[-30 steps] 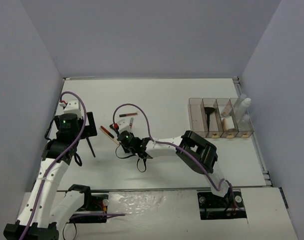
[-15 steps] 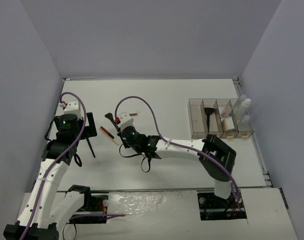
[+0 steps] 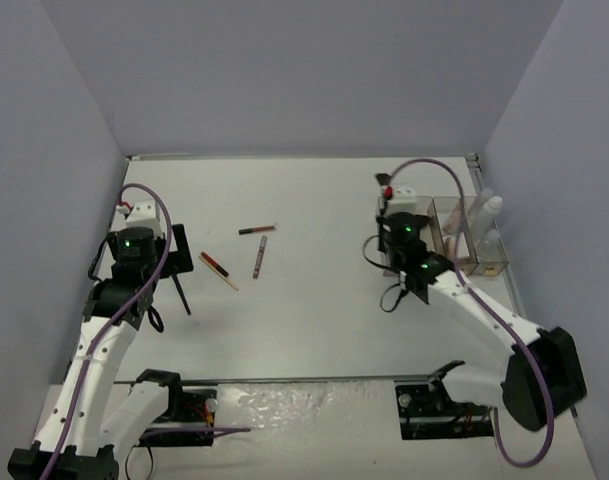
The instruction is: Organize the makeup
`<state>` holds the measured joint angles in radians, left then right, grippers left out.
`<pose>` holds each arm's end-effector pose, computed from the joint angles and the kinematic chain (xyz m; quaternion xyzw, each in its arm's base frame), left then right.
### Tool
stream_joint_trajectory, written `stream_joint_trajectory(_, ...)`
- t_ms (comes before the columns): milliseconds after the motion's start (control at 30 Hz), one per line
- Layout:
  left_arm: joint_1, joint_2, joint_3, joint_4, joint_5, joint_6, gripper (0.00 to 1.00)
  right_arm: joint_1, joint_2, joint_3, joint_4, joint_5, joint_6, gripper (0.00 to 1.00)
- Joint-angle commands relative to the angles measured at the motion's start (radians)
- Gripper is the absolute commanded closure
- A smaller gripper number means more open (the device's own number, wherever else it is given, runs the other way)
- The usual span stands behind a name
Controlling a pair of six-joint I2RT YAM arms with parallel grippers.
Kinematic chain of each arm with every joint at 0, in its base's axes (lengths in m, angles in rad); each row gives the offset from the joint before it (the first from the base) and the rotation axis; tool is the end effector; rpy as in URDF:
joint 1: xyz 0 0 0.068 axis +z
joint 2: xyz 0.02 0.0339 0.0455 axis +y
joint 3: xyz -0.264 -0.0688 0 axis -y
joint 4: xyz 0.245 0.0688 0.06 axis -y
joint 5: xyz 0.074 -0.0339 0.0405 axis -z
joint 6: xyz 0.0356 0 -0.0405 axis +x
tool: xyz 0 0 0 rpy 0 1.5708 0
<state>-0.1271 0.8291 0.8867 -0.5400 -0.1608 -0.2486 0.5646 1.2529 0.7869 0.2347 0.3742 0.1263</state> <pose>0.1788 -0.0171 0.3315 -0.0933 0.8487 -0.0289 0.5198 0.2499 0.1429 0.2832 -0.0548 0.7770 0.0693 0.6233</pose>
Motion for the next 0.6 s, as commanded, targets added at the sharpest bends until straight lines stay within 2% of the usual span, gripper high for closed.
stream_joint_trajectory(0, 0.012, -0.005, 0.019, 0.055, -0.001, -0.021, 0.03, -0.255, -0.124, -0.056, -0.008, -0.022, -0.024, 1.00)
stream_joint_trajectory(133, 0.014, -0.004, 0.018, 0.051, 0.004, -0.021, 0.03, -0.400, -0.053, -0.045, 0.013, -0.073, -0.023, 1.00)
stream_joint_trajectory(267, 0.013, -0.008, 0.017, 0.052, 0.000, -0.020, 0.03, -0.522, 0.036, -0.023, 0.066, -0.217, -0.064, 1.00)
stream_joint_trajectory(333, 0.014, -0.010, 0.017, 0.052, -0.002, -0.020, 0.03, -0.545, 0.094, -0.010, 0.090, -0.286, -0.092, 1.00)
stream_joint_trajectory(567, 0.014, -0.008, 0.014, 0.047, -0.005, -0.023, 0.03, -0.560, 0.193, -0.024, 0.128, -0.296, -0.116, 0.97)
